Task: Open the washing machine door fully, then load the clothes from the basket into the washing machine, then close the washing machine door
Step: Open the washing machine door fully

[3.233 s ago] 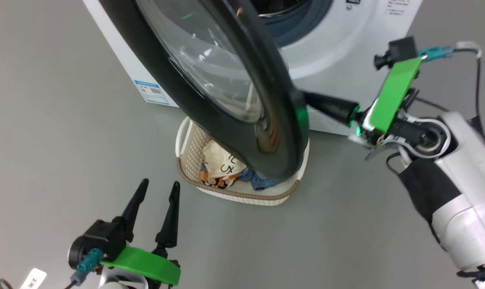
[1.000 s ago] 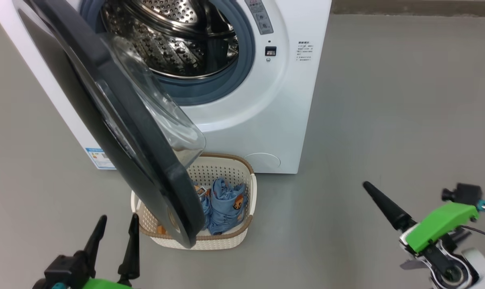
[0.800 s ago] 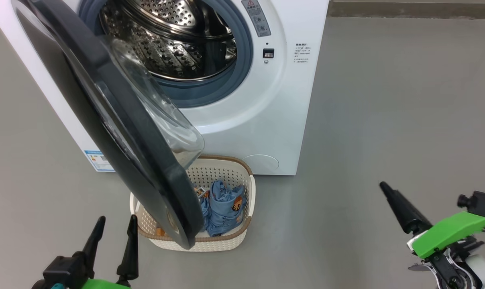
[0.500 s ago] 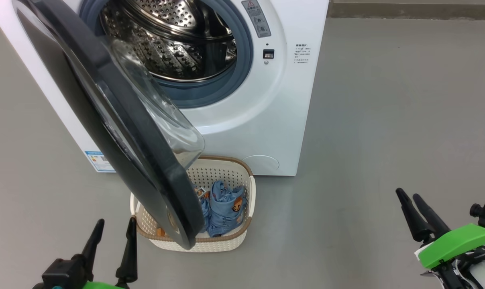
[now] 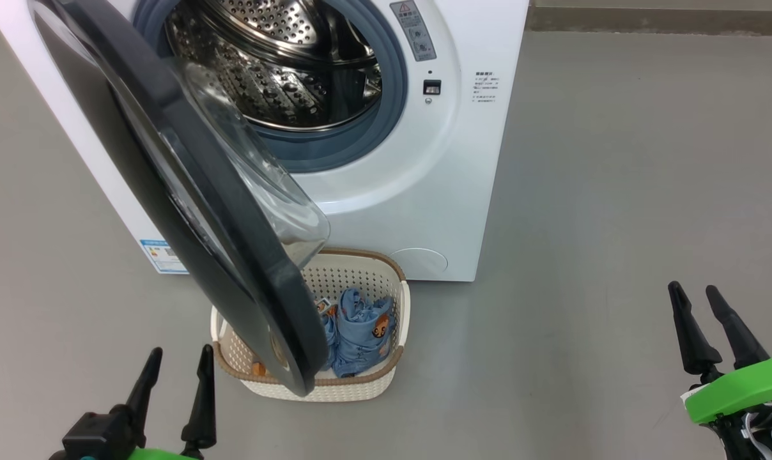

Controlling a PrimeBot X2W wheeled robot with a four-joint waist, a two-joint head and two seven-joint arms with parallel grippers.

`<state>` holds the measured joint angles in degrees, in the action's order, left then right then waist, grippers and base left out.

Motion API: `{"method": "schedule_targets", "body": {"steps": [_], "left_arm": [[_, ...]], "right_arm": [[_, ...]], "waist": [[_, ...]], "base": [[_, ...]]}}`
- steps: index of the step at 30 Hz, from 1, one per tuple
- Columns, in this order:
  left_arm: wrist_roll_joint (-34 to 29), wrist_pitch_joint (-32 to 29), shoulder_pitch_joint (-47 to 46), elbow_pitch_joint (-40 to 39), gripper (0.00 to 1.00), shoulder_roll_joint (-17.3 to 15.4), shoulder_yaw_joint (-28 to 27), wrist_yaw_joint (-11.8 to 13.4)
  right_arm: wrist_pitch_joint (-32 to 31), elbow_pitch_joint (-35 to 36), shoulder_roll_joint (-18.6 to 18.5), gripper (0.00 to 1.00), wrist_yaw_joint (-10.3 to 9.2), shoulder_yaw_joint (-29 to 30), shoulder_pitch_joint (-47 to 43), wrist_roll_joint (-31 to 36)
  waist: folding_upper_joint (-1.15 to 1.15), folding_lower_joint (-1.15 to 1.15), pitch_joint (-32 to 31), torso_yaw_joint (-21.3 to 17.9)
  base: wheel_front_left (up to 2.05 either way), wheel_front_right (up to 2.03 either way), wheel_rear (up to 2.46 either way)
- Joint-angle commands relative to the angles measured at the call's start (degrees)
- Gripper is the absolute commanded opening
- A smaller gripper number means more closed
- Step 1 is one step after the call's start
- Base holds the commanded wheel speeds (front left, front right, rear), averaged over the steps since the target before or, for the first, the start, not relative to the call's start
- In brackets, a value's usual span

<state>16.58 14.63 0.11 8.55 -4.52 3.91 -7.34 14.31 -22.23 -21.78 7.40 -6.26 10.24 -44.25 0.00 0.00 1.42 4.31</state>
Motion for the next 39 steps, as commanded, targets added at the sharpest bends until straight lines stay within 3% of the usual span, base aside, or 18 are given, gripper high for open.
{"method": "schedule_targets", "body": {"steps": [1, 15, 26, 27, 28, 29, 39], "left_arm": [[-0.4, 0.4, -0.9, -1.7, 1.00, -0.6, -2.1, -0.1], [-0.2, 0.4, -1.3, -1.4, 1.00, -0.4, -1.6, -0.1], [0.5, 0.4, -2.7, -0.7, 1.00, -0.2, -1.5, -0.1], [0.8, 0.4, -2.8, -0.7, 0.79, -0.2, -1.6, -0.1], [1.2, 0.4, -3.0, -0.6, 0.35, -0.1, -1.8, -0.1], [1.6, 0.4, -3.1, -0.7, 0.00, 0.0, -1.9, -0.1], [3.3, 0.4, -5.4, -7.8, 0.00, 1.0, -6.0, -0.1]], "right_arm": [[0.7, 2.2, -0.4, 1.00, 0.09, 0.5, -0.7, 2.7], [0.7, 1.4, 3.4, 1.00, 0.09, 5.2, -5.7, 17.6], [0.7, 2.1, 5.4, 1.00, 0.09, 8.2, -6.7, 22.5], [0.7, 2.2, 5.5, 1.00, 0.09, 8.2, -6.7, 22.6], [0.7, 2.3, 5.5, 1.00, 0.09, 8.2, -6.7, 22.8], [0.7, 2.3, 5.6, 1.00, 0.09, 8.1, -6.7, 22.9], [0.7, 2.9, 5.8, 1.00, 0.09, 8.3, -6.8, 23.7]], "waist": [[0.00, 0.00, 0.0, 0.0], [0.00, 0.00, 0.5, 0.7], [0.00, 0.00, 1.9, 0.8], [0.00, 0.00, 1.9, 0.7], [0.00, 0.00, 2.0, 0.7], [0.00, 0.00, 1.9, 0.8], [0.00, 0.00, 1.7, 1.2]], "base": [[0.00, 0.00, 0.00], [0.00, 0.00, 0.00], [0.00, 0.00, 0.00], [0.00, 0.00, 0.00], [0.00, 0.00, 0.00], [0.00, 0.00, 0.00], [0.00, 0.00, 0.00]]}}
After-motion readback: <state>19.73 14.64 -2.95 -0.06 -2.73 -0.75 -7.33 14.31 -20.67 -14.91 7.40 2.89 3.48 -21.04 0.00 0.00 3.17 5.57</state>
